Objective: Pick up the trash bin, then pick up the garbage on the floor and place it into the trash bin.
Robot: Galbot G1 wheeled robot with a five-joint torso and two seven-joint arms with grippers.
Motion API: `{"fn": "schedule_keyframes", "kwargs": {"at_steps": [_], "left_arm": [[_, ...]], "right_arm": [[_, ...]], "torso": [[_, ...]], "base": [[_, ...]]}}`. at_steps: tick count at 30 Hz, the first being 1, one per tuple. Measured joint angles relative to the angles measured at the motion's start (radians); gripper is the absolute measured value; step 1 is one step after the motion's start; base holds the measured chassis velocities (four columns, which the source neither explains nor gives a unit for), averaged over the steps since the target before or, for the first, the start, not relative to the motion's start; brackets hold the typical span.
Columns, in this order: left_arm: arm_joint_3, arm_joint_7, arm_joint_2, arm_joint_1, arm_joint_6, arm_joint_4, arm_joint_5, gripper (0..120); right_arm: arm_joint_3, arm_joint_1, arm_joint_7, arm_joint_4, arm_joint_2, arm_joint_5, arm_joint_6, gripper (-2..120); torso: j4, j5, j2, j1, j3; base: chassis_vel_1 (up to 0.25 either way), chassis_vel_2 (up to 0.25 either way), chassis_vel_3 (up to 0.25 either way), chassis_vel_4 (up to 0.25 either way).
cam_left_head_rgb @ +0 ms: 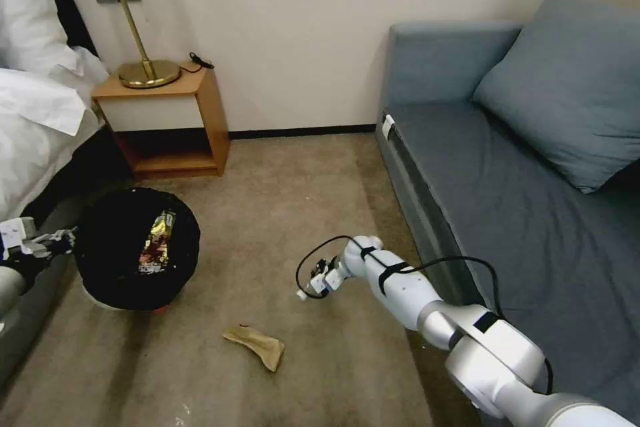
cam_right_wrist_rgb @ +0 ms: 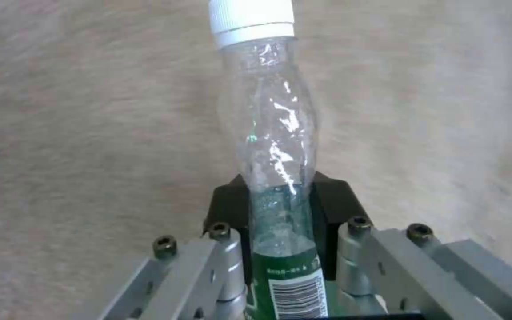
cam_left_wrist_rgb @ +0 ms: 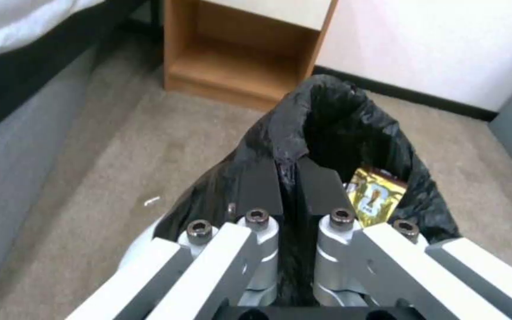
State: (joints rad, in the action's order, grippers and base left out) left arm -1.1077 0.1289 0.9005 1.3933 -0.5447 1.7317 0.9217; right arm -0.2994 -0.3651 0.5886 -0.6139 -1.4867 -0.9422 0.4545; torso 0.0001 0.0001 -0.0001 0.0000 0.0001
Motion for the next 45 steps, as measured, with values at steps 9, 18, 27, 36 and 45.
{"fn": "schedule_keyframes", "kwargs": {"at_steps": [9,18,27,36,45], "left_arm": [[0.021,-0.001,-0.002,-0.011,0.000,-0.008,0.006,4],[0.031,-0.002,-0.019,-0.011,0.000,-0.009,0.014,4],[0.044,-0.002,-0.022,-0.014,0.000,-0.006,0.017,4],[0.046,-0.002,-0.014,-0.015,-0.001,0.008,0.017,4],[0.046,-0.002,-0.015,-0.018,-0.001,0.019,0.021,4]], "right_arm": [[-0.011,-0.044,0.002,-0.333,0.218,0.615,-0.057,19],[-0.117,-0.122,-0.318,-0.833,0.310,1.371,-0.365,19],[-0.250,-0.026,-0.540,-0.922,0.103,1.696,-0.489,19],[-0.322,0.049,-0.660,-0.725,-0.125,1.751,-0.507,19],[-0.364,0.021,-0.669,-0.614,-0.127,1.692,-0.501,19]], "torso": [[-0.0006,-0.0002,0.000,0.000,0.000],[-0.0001,-0.0002,0.000,0.000,0.000],[0.0003,-0.0003,0.000,0.000,0.000],[0.0003,-0.0006,0.000,0.000,0.000],[0.0000,-0.0003,0.000,0.000,0.000]], "base": [[0.000,0.000,0.000,0.000],[0.000,0.000,0.000,0.000],[0.000,0.000,0.000,0.000],[0.000,0.000,0.000,0.000],[0.000,0.000,0.000,0.000]]}}
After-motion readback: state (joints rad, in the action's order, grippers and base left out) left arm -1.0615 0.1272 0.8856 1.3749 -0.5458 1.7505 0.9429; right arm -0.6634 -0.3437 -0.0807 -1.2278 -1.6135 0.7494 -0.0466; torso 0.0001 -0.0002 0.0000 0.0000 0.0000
